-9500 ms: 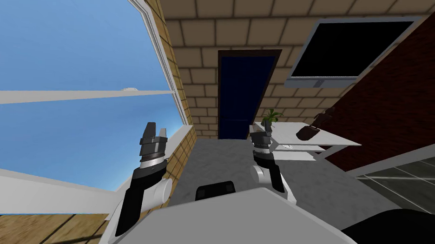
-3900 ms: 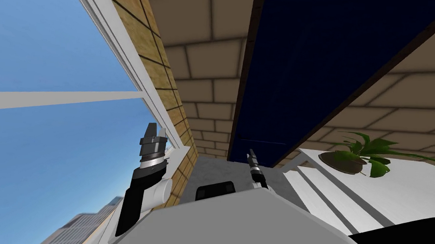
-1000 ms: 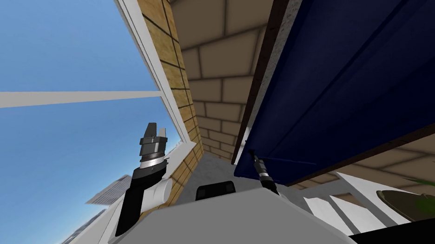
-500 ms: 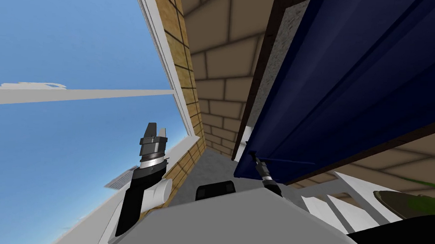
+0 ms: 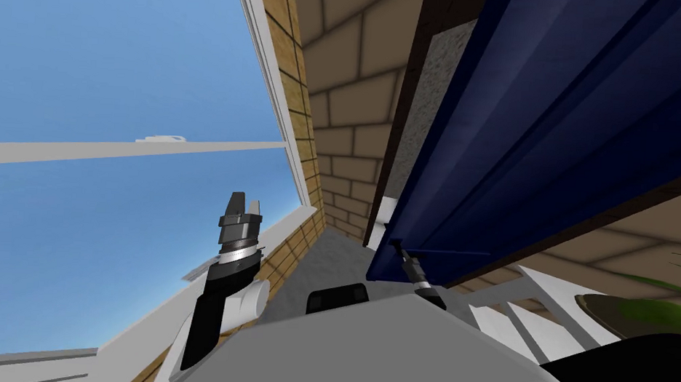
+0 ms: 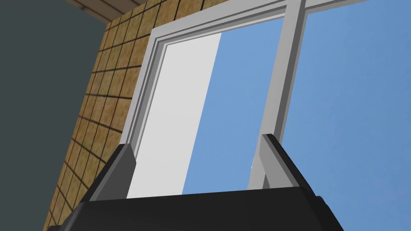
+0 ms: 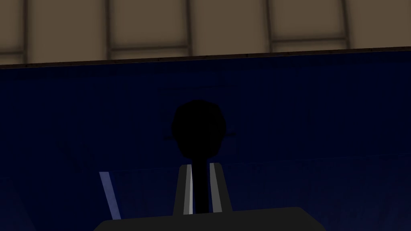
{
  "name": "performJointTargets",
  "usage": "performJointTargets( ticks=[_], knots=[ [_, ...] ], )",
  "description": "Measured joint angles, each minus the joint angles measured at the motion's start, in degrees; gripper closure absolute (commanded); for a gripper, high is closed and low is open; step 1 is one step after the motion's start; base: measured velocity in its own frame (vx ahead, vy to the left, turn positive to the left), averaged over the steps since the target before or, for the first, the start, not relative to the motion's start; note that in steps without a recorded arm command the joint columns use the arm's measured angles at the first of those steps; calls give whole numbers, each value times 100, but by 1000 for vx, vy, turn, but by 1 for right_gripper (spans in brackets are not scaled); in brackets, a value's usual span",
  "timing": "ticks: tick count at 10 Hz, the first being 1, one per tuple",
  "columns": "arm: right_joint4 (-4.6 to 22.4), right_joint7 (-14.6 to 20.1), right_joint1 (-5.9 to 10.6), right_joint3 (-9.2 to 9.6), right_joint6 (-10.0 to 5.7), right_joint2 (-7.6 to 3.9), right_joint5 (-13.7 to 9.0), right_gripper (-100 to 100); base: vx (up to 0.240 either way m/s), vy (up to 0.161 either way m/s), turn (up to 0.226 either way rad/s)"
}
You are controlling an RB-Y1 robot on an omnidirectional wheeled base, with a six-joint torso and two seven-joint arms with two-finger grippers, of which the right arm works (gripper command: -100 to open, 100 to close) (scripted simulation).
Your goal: Pull the door open
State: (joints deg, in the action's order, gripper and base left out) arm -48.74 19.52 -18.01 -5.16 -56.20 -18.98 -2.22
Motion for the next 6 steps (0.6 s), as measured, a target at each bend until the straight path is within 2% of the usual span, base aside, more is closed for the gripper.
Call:
performJointTargets(
  ticks=[2,4,6],
  knots=[
    [3,74,-81,42,-143,-56,28,100,-214,-56,154],
    [200,139,-79,90,-352,-113,59,100,-174,-30,143],
    [212,223,-209,120,-517,-191,81,100,-226,-41,170]
  ],
)
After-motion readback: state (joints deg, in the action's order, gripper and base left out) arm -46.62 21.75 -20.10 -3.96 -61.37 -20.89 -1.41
